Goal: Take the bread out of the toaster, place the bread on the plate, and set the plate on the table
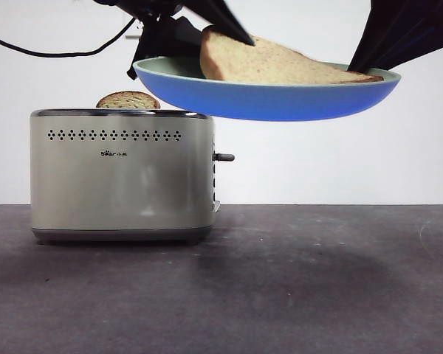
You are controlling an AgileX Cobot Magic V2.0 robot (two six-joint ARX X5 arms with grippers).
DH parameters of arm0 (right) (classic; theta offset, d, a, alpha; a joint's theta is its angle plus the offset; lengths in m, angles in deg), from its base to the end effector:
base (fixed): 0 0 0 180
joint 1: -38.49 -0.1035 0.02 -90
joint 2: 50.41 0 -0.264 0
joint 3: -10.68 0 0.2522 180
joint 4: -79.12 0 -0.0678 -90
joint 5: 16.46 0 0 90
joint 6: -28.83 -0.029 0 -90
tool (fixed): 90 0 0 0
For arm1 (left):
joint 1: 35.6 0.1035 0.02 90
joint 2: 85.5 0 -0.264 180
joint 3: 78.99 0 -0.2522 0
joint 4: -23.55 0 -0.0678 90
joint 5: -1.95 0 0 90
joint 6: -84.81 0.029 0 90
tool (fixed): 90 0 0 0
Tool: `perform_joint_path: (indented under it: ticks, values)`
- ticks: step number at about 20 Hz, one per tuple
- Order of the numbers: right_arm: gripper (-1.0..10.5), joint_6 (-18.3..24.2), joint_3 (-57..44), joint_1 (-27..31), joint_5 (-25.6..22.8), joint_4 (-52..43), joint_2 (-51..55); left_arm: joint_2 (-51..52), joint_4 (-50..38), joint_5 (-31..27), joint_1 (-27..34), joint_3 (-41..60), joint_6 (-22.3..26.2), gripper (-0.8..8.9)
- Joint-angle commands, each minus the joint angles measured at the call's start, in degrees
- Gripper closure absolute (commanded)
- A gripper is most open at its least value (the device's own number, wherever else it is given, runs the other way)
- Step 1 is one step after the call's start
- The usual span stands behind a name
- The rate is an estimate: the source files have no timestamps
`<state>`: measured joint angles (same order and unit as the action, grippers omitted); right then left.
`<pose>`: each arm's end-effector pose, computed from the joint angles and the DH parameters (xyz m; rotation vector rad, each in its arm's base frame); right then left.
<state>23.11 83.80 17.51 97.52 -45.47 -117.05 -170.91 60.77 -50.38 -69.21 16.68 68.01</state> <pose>0.2085 0.0926 0.3032 0.1116 0.9110 0.6913 0.2586 -0.1931 0.3057 -0.2694 0.8819 -1.0822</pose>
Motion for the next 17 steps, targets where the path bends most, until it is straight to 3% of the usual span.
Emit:
perform_joint_path:
  ticks: [1, 8, 13, 17]
  values:
    - [9.6, -0.9, 0.1, -0.2, 1.2, -0.9, 0.0, -0.3, 1.6, 0.3, -0.7, 0.0, 0.3, 3.03]
    - [9.6, 0.3, 0.1, -0.2, 1.2, 2.9, 0.0, 0.0, 5.1, -0.2, -2.1, -0.6, 0.5, 3.06]
    - [9.6, 0.6, 0.1, -0.2, 1.4, 4.0, 0.0, 0.0, 11.5, -1.8, -2.5, -7.1, 5.4, 3.06]
    - [9.6, 0.5, 0.1, -0.2, 1.4, 4.0, 0.0, 0.0, 17.9, -6.4, -3.7, -13.3, 9.9, 3.09]
